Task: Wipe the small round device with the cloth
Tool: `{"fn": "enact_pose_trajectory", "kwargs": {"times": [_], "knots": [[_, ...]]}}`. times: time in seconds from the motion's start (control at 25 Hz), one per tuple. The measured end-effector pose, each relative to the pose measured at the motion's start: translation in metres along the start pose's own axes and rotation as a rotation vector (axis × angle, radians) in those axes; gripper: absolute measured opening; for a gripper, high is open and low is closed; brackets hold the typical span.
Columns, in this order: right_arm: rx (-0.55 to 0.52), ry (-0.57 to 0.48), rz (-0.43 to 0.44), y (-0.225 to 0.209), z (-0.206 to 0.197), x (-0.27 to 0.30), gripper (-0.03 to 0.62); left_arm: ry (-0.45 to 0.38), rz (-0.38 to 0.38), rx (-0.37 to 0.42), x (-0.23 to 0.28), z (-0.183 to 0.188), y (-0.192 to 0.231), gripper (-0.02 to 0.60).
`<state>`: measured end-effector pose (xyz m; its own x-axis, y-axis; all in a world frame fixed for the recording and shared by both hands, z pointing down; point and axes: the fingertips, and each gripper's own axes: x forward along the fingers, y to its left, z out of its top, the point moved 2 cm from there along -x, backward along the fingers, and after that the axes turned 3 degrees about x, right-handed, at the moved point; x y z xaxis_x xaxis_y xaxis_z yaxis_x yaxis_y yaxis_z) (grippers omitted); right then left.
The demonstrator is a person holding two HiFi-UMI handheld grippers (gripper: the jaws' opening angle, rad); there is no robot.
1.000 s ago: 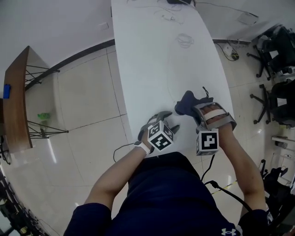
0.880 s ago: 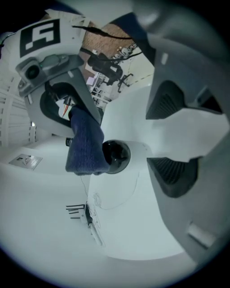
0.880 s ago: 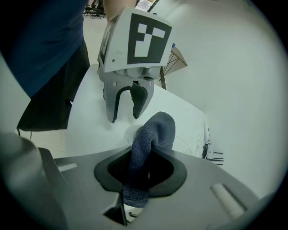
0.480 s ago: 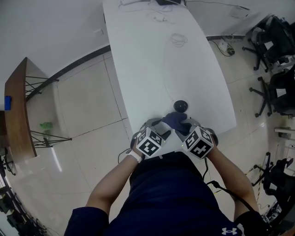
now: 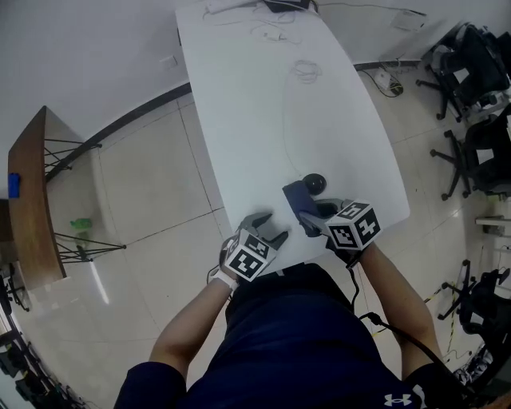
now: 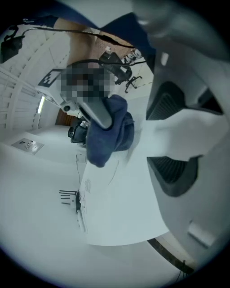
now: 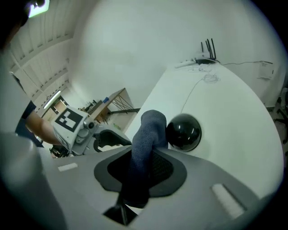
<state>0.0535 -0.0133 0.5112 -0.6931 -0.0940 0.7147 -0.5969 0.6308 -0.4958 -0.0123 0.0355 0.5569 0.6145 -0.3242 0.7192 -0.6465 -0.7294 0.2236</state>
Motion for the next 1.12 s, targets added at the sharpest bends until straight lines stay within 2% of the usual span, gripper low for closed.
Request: {"fn": "enact_pose_trajectory", "kwargs": {"times": [0.12,0.28,0.36,0.56,0.68,0.76,0.84,0.92,1.0,1.04,1.12], "knots": [[0.078,-0.128,0.05,0.0,0.025,-0.022,0.081,-0.004,-0.013,0.007,0.002,0.002,-0.001,0.253],[0.323,-0.309,0.132,-0.02,0.038,-0.051,0.081,-0.008,-0.037,0.028,0.005,0.007,-0.006,0.252],[0.4,-0.373,0.12,-0.034,0.034,-0.066,0.081,-0.013,-0.05,0.023,0.005,0.009,-0.007,0.249],[0.503,-0.473,0.011,-0.069,0.006,-0.105,0.081,-0.006,-0.089,-0.021,0.007,0.002,-0.006,0.242],[0.532,-0.474,-0.049,-0.078,-0.014,-0.116,0.083,0.008,-0.111,-0.02,0.009,-0.002,-0.012,0.239],[0.549,-0.459,-0.056,-0.076,-0.026,-0.114,0.083,0.016,-0.137,-0.024,0.009,-0.001,-0.022,0.236],[0.578,-0.454,-0.027,-0.075,-0.036,-0.11,0.084,0.02,-0.167,-0.03,0.008,0.004,-0.033,0.236],[0.614,-0.451,0.038,-0.075,-0.042,-0.102,0.085,0.027,-0.176,-0.022,0.009,0.004,-0.038,0.236],[0.666,-0.418,0.094,-0.08,-0.053,-0.089,0.089,0.033,-0.176,-0.015,0.01,0.003,-0.041,0.236],[0.696,-0.386,0.095,-0.086,-0.061,-0.081,0.093,0.033,-0.175,-0.014,0.011,0.003,-0.043,0.236],[0.712,-0.305,0.007,-0.106,-0.081,-0.069,0.113,0.029,-0.168,-0.017,0.012,0.004,-0.044,0.236]]}}
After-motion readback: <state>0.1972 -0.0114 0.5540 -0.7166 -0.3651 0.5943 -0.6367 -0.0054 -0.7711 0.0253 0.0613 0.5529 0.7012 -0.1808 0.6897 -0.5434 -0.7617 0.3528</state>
